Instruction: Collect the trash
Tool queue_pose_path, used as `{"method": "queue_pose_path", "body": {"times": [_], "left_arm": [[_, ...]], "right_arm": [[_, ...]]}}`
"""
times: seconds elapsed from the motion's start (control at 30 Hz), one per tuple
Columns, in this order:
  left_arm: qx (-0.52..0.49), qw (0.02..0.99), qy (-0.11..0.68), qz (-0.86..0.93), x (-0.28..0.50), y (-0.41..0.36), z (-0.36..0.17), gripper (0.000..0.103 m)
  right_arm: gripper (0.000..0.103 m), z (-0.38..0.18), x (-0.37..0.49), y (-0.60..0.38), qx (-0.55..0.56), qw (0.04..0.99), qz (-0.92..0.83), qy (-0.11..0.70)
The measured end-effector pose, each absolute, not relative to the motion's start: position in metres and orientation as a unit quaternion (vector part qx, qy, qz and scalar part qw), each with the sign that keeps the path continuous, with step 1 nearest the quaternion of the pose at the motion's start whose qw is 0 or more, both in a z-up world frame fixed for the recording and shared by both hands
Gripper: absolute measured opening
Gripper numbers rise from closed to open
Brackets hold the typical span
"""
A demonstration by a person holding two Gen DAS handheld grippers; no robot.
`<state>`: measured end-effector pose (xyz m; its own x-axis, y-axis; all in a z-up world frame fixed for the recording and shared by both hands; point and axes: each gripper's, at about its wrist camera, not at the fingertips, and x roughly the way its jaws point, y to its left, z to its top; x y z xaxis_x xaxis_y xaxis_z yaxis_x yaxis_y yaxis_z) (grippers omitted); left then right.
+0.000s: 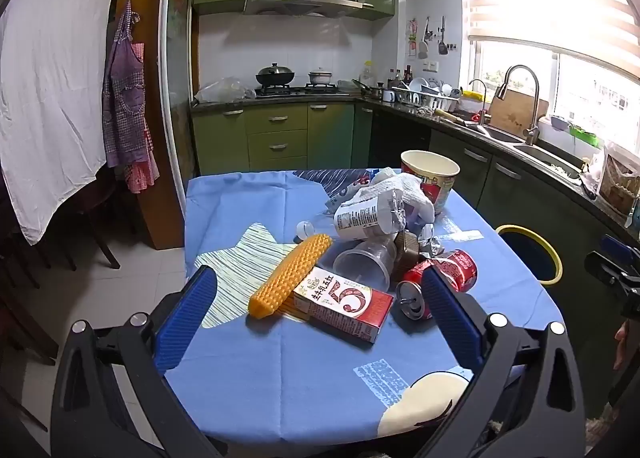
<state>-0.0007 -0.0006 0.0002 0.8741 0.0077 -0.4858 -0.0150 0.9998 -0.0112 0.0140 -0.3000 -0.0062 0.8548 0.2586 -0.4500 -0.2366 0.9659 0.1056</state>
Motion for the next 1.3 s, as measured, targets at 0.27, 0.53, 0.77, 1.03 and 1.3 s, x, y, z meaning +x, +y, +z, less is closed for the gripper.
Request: {"method": "queue_pose_path", "body": {"times": [0.27, 0.53, 0.77, 1.03, 1.3], "left_arm": [[-0.004, 0.967, 0.255, 0.005, -0.001, -0.001, 0.0, 0.097], [-0.005, 0.967, 0.254, 0.005, -0.002, 0.0, 0.001, 0.097], [-0.005, 0.967, 0.256, 0.005, -0.002, -0.002, -0.002, 0.097], [-0.006, 0.967, 0.255, 0.003, -0.001, -0.005, -0.001, 0.097], [-0.003, 0.966, 0.257, -0.004, -0.003, -0.009, 0.0, 0.097]], "right_arm": [[0.099, -0.006, 0.015, -0.301, 0.025, 0.962, 0.129, 0.238], [0.099, -0.007, 0.015, -0.301, 0.026, 0.962, 0.129, 0.238], [0.099, -0.007, 0.015, -0.301, 0.027, 0.962, 0.129, 0.239], [0.099, -0.007, 0.015, -0.301, 0.027, 0.962, 0.129, 0.239], [0.099, -0.007, 0.015, -0.301, 0.027, 0.962, 0.129, 0.239]]}}
